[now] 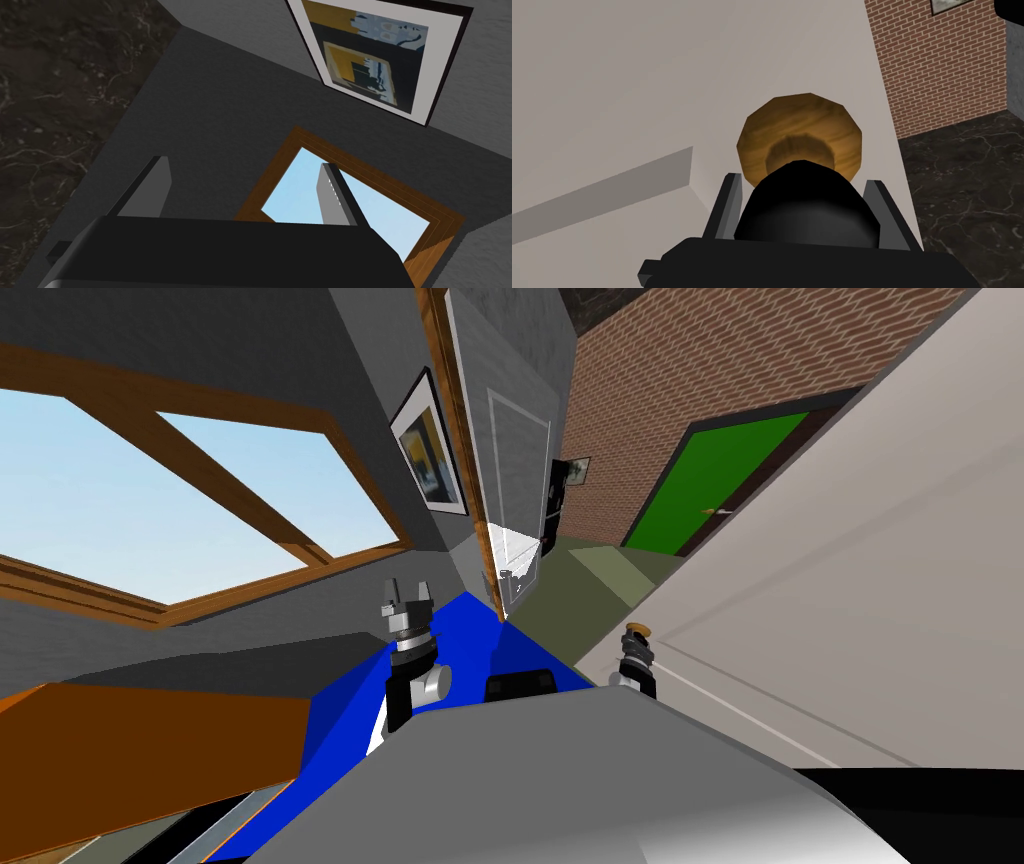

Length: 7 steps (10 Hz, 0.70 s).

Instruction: Push the door open

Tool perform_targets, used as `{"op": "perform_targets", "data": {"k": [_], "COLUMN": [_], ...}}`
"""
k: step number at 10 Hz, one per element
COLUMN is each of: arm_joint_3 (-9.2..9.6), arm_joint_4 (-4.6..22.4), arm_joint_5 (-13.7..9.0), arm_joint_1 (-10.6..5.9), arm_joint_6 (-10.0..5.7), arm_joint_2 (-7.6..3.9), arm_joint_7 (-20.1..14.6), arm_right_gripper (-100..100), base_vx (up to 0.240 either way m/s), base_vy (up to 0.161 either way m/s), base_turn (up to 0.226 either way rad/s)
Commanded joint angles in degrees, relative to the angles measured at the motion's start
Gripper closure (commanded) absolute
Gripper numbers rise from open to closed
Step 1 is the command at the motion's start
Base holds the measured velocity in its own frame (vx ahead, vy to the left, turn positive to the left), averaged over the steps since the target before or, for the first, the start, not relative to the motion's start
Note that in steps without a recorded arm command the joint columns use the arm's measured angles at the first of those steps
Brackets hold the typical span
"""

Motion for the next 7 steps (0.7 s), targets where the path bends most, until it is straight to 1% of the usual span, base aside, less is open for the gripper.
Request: {"op": "perform_targets", "data": {"k": [1,2,3,4,6,7], "arm_joint_3": [0.08,0.54,1.0,1.0,1.97,1.97], "arm_joint_4": [0.0,0.1,0.3,0.3,0.5,0.5], "arm_joint_5": [-0.4,-0.9,-1.5,-1.5,-2.6,-2.6], "arm_joint_1": [-0.17,-0.45,-0.72,-0.72,-1.3,-1.3], "arm_joint_6": [-0.18,-0.37,-0.56,-0.56,-0.95,-0.95], "arm_joint_2": [-0.13,-0.06,0.0,0.0,0.13,0.13], "arm_joint_7": [-1.9,-4.0,-5.4,-6.2,-9.7,-10.7], "arm_right_gripper": [100,100,100,100,100,100], "base_vx": [0.03,0.035,0.05,0.038,0.043,0.036], "base_vy": [-0.027,-0.033,-0.039,-0.026,-0.034,-0.027], "base_turn": [-0.022,-0.042,-0.08,-0.024,-0.055,-0.039]}}
